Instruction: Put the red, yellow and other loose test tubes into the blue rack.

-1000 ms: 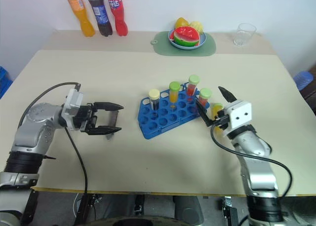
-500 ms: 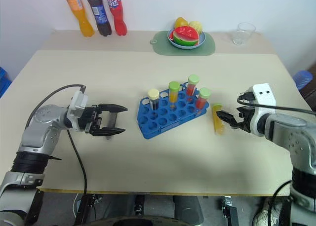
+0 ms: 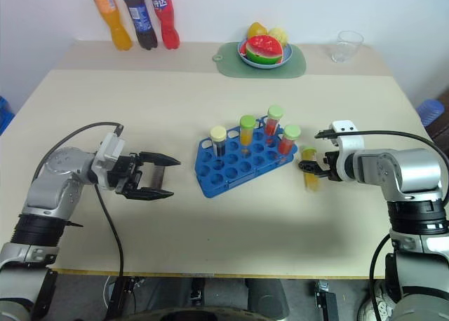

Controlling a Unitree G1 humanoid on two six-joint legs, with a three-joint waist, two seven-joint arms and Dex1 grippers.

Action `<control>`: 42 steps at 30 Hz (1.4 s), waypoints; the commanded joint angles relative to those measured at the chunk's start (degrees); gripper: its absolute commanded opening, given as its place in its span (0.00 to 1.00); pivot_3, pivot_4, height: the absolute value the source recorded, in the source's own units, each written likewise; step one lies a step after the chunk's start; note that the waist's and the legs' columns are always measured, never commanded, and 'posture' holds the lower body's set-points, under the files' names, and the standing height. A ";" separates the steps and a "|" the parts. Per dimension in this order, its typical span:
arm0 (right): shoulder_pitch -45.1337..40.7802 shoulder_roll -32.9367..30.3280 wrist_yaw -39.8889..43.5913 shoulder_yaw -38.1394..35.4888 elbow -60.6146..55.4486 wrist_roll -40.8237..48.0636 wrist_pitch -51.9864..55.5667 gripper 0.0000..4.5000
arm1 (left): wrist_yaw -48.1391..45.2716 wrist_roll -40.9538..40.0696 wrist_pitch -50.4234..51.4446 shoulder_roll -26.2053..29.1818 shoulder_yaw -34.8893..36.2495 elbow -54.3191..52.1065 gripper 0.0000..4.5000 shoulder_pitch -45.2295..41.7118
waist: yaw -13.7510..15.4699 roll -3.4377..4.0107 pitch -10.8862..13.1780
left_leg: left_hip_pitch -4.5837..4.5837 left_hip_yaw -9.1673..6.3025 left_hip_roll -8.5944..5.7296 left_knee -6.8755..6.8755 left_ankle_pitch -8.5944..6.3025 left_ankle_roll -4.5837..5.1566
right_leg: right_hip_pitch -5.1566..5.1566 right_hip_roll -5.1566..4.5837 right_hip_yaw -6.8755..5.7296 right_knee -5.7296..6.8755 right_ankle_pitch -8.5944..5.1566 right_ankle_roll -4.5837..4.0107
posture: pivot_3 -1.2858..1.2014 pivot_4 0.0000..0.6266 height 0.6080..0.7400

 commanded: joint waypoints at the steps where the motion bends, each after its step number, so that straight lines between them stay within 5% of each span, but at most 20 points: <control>1: -2.14 -0.79 2.36 4.20 2.56 -2.55 -1.67 0.87 | 0.08 -0.65 0.35 0.72 0.61 -2.30 0.82 -0.15 | -0.10 -0.01 -0.01 | 0.01 0.00 0.00 0.00 0.00 0.00 | 0.00 0.00 0.00 0.00 0.00 0.00 | 0.52 0.24 1.00; 8: -3.49 -5.95 10.69 11.11 1.76 -3.85 -1.19 0.19 | 0.66 -0.63 0.57 0.56 0.65 -2.72 0.82 0.43 | 0.08 -0.01 -0.01 | 0.00 -0.02 0.02 0.00 0.00 0.00 | 0.00 0.01 -0.03 0.00 0.01 0.01 | 0.52 0.24 1.00; 12: -1.16 -8.46 13.71 8.65 -1.03 -3.62 -3.94 0.19 | 1.21 -0.75 0.61 0.21 0.70 -2.97 0.82 0.79 | 0.32 -0.01 -0.01 | -0.02 -0.02 0.02 0.00 0.00 0.00 | 0.00 0.01 -0.04 -0.02 0.01 0.02 | 0.52 0.24 1.00; 18: 20.35 -9.16 23.87 -7.87 -18.42 0.90 -23.47 0.19 | 1.69 -0.55 0.12 -0.22 0.94 -2.00 0.82 0.55 | 1.55 -0.01 -0.01 | -0.18 -0.14 0.00 0.01 -0.01 0.01 | -0.03 0.00 -0.17 -0.13 0.03 0.07 | 0.52 0.24 1.00; 23: 31.02 -2.67 24.35 -13.04 -29.92 -0.22 -39.99 0.19 | 1.72 -0.28 -0.15 -0.79 0.65 -0.58 0.82 -0.53 | 1.38 -0.02 -0.01 | -0.13 -0.13 0.01 0.04 -0.01 0.01 | -0.02 0.03 -0.16 -0.09 0.04 0.09 | 0.52 0.24 1.00; 32: 21.28 17.82 14.08 -8.33 -25.85 -2.64 -56.73 0.19 | 1.25 0.51 -0.75 -2.29 0.16 2.90 0.82 -3.50 | 0.81 -0.02 -0.01 | -0.05 -0.17 0.03 0.09 0.04 -0.06 | 0.04 0.15 -0.10 -0.02 0.04 0.07 | 0.52 0.24 1.00; 42: 19.22 29.17 7.63 -1.51 -16.04 -11.24 -70.80 0.19 | 3.96 -0.11 -0.44 -2.66 1.31 2.70 0.82 -3.30 | 0.35 0.00 0.00 | -0.06 -0.18 0.05 0.08 0.05 -0.08 | 0.03 0.15 -0.12 0.00 0.04 0.08 | 0.52 0.24 1.00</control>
